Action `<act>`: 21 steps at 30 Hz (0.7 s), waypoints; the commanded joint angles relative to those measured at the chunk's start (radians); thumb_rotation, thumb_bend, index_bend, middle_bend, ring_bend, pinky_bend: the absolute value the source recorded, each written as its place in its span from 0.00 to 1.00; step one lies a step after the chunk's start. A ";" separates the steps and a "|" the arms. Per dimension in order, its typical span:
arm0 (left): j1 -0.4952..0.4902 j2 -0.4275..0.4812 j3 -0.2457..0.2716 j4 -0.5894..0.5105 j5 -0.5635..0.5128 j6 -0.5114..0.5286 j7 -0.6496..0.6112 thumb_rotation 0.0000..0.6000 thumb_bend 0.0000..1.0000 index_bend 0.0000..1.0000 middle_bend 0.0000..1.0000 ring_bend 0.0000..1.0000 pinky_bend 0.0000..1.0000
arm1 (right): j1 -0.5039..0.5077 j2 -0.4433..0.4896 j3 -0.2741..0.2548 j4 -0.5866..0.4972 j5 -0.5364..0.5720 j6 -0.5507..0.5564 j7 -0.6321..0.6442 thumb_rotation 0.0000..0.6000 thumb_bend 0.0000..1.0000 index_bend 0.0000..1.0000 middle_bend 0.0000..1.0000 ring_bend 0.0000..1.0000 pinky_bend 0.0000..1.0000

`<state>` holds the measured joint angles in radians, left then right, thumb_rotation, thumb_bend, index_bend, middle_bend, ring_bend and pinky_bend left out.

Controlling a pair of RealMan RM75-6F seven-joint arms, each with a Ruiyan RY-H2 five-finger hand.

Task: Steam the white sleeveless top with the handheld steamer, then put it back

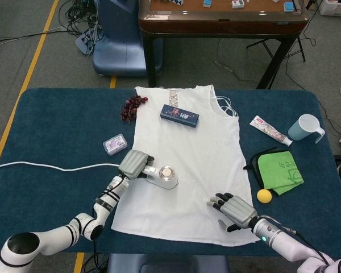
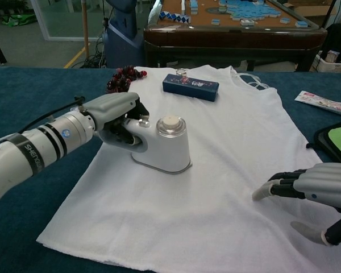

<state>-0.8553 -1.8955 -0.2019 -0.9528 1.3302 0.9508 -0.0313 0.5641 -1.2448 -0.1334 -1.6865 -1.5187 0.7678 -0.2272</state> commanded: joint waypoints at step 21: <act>0.002 0.030 0.008 -0.057 0.003 -0.008 0.077 1.00 0.20 0.81 0.76 0.62 0.64 | -0.007 0.006 -0.017 -0.007 -0.008 0.024 0.004 0.61 0.57 0.10 0.14 0.07 0.14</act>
<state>-0.8495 -1.8601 -0.1909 -1.0126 1.3369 0.9474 0.0429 0.5568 -1.2384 -0.1506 -1.6934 -1.5270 0.7919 -0.2231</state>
